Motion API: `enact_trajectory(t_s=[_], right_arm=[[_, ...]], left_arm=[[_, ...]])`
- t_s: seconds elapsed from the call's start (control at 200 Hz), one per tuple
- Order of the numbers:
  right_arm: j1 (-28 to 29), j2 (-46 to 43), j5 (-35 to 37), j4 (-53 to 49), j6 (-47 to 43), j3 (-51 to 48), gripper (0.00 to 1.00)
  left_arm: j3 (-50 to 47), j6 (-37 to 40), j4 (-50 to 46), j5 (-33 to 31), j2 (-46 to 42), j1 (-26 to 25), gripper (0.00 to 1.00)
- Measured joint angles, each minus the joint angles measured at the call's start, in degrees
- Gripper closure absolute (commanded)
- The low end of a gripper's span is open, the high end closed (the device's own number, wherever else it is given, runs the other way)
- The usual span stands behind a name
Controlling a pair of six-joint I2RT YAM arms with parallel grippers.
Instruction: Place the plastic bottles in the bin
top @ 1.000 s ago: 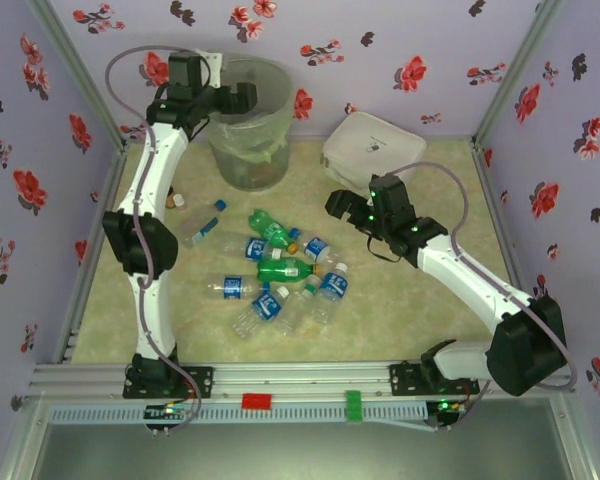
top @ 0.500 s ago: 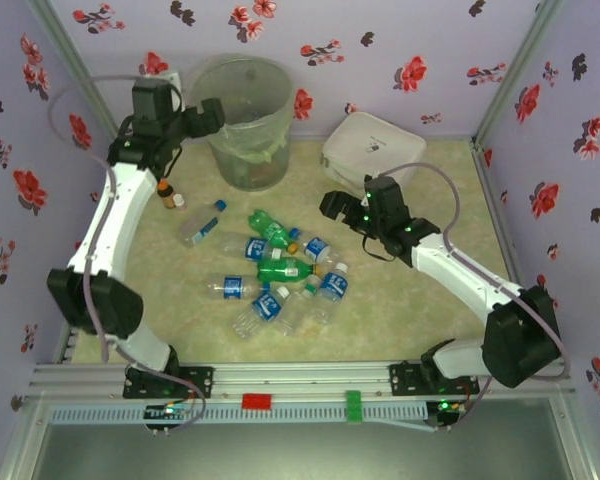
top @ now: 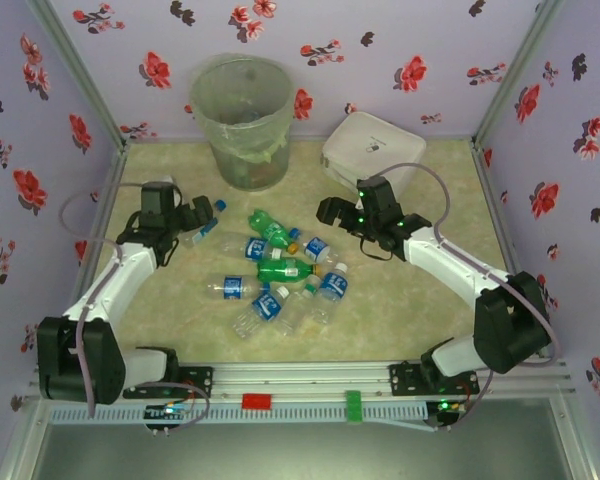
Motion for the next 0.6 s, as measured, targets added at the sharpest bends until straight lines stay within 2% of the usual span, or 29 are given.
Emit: enact_trajectory(t_s=[0.325, 0.6], right_arm=[[0.00, 0.00, 0.85, -1.44, -0.17, 0.28, 0.00], [1.11, -0.02, 1.70, -1.29, -0.24, 0.22, 0.01]], left_arm=[[0.52, 0.26, 6.69, 0.48, 12.72, 2.95, 0.00], [4.28, 1.20, 8.50, 5.35, 19.52, 6.69, 0.00]])
